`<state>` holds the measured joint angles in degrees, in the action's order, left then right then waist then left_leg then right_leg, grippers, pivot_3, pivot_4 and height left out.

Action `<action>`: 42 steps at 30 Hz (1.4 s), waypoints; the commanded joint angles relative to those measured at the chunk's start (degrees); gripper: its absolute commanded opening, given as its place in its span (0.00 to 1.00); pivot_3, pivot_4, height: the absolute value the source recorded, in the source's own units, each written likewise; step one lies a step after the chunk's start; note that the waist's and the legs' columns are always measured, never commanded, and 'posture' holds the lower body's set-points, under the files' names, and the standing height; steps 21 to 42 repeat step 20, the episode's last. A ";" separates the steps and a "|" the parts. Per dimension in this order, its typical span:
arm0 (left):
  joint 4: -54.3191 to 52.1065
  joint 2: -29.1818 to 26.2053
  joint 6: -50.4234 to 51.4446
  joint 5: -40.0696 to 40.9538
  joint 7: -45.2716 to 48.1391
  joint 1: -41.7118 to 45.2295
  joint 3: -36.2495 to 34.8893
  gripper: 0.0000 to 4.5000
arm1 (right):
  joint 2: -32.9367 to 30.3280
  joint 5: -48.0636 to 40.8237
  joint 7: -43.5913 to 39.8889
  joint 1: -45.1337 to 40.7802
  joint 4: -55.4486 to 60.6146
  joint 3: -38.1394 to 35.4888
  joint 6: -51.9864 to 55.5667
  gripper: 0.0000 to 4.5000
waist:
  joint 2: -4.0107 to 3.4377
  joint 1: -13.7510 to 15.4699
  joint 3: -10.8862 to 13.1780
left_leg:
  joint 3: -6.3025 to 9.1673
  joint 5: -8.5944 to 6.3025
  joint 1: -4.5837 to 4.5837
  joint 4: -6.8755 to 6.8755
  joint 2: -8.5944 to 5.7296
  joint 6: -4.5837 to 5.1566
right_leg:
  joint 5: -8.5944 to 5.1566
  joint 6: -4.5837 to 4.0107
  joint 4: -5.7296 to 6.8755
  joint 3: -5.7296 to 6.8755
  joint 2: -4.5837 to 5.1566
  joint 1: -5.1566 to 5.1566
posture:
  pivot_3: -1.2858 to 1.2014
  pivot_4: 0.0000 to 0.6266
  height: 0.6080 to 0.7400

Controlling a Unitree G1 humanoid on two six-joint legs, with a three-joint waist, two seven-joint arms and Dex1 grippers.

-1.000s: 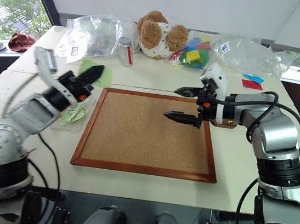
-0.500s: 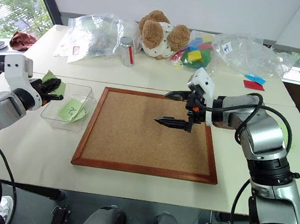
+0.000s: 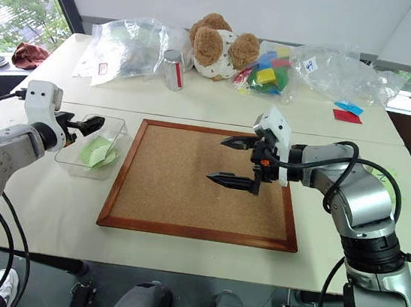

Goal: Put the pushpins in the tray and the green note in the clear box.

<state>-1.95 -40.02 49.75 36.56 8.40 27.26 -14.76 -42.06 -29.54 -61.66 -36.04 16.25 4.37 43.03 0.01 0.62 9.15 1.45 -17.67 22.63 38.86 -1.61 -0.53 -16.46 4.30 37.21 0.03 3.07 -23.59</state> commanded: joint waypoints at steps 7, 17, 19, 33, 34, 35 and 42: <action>-5.25 -0.16 4.35 5.60 7.14 6.11 -4.23 1.00 | -1.75 -0.10 1.10 -0.67 0.52 -2.37 -0.90 1.00 | 0.01 0.00 0.00 | 0.00 -0.01 0.04 0.01 0.00 0.01 | 0.00 0.00 0.00 0.01 0.01 -0.03 | 0.52 0.24 1.00; -16.41 -5.17 8.46 15.67 31.46 0.83 2.97 1.00 | -7.27 0.83 2.40 5.77 0.47 -5.30 -1.08 1.00 | -0.01 -0.48 0.01 | -0.01 -0.01 0.05 0.00 0.00 0.02 | 0.00 0.00 -0.01 0.00 0.01 -0.04 | 0.52 0.24 1.00; -17.69 -8.31 4.42 12.19 37.77 -2.96 6.65 1.00 | -7.98 0.72 3.14 6.91 1.03 -6.00 -0.80 1.00 | -0.01 -0.85 0.01 | -0.01 0.00 0.01 -0.04 0.00 0.00 | 0.00 -0.01 0.00 0.00 0.01 -0.03 | 0.52 0.24 1.00; -18.08 -9.70 2.16 10.30 40.51 -4.55 8.23 1.00 | -8.03 0.43 3.56 7.01 1.16 -6.31 -0.47 1.00 | -0.01 -0.85 0.01 | -0.01 0.01 0.01 -0.04 0.01 -0.01 | -0.01 -0.01 0.01 0.00 0.01 -0.04 | 0.52 0.24 1.00; -18.08 -9.70 2.16 10.30 40.51 -4.55 8.23 1.00 | -8.03 0.43 3.56 7.01 1.16 -6.31 -0.47 1.00 | -0.01 -0.85 0.01 | -0.01 0.01 0.01 -0.04 0.01 -0.01 | -0.01 -0.01 0.01 0.00 0.01 -0.04 | 0.52 0.24 1.00; -18.08 -9.70 2.16 10.30 40.51 -4.55 8.23 1.00 | -8.03 0.43 3.56 7.01 1.16 -6.31 -0.47 1.00 | -0.01 -0.85 0.01 | -0.01 0.01 0.01 -0.04 0.01 -0.01 | -0.01 -0.01 0.01 0.00 0.01 -0.04 | 0.52 0.24 1.00; -18.08 -9.70 2.16 10.30 40.51 -4.55 8.23 1.00 | -8.03 0.43 3.56 7.01 1.16 -6.31 -0.47 1.00 | -0.01 -0.85 0.01 | -0.01 0.01 0.01 -0.04 0.01 -0.01 | -0.01 -0.01 0.01 0.00 0.01 -0.04 | 0.52 0.24 1.00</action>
